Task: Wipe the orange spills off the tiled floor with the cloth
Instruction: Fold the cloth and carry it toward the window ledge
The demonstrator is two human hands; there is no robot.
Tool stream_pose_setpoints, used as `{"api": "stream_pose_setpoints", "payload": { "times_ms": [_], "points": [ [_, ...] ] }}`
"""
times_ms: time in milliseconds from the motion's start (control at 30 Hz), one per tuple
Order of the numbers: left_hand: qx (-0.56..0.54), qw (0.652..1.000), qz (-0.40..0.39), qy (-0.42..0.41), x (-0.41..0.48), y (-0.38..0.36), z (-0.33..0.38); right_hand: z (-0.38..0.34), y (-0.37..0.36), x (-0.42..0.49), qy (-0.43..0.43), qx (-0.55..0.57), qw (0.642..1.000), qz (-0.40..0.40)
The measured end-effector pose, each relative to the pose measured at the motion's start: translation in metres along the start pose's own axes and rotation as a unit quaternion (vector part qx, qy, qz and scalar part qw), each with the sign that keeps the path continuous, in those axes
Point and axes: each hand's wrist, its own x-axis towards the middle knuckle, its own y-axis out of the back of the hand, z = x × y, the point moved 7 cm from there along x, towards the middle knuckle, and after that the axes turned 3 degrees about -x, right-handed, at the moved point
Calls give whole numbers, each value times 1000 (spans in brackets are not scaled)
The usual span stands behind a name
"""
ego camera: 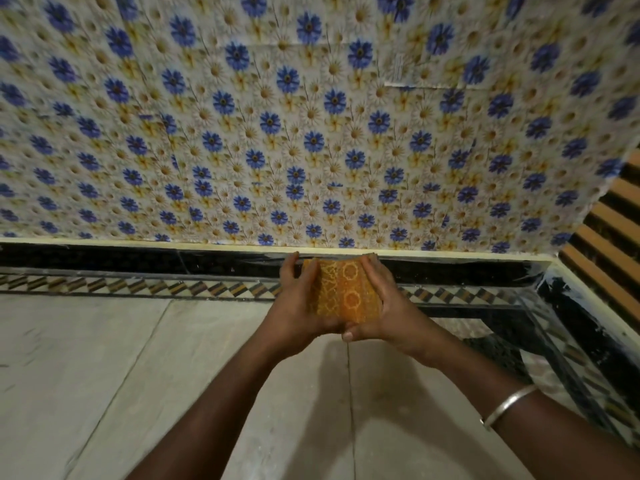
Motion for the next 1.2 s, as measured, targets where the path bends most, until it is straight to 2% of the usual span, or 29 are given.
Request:
{"api": "stream_pose_setpoints", "payload": {
  "times_ms": [67, 133, 200, 233, 367, 433, 500, 567, 733, 800, 1000, 1200],
  "points": [
    [8, 1000, -4, 1, 0, 5, 5, -5, 4, -1, 4, -9, 1000, -9],
    [-132, 991, 18, 25, 0, 11, 6, -9, 10, -1, 5, 51, 999, 5],
    [-317, 945, 47, 72, -1, 11, 1, -11, 15, -1, 12, 106, 994, 28],
    [-372, 922, 55, 93, -3, 11, 1, -12, 18, 0, 16, 129, 991, 41],
    [-489, 858, 46, 151, -4, 10, 5, -22, 28, 2, 29, 233, 970, 64],
    [-518, 840, 51, 154, 1, 18, 13, -35, 33, 5, 29, 288, 955, 65],
    [-520, 841, 61, 138, 8, 31, 26, -48, 39, 10, 25, 322, 944, 67],
    [-502, 856, 70, 101, 18, 47, 47, -64, 48, 22, 22, 325, 943, 73],
    [-395, 908, 140, -11, 55, 96, 111, -136, 82, 59, 43, 232, 960, 148],
    [-368, 913, 170, -41, 67, 119, 139, -169, 97, 73, 65, 206, 958, 188],
    [-345, 913, 210, -58, 104, 219, 259, -316, 163, 107, 88, 182, 954, 220],
    [-346, 914, 212, -20, 127, 326, 395, -481, 224, 122, 58, 156, 955, 247]
  ]
}}
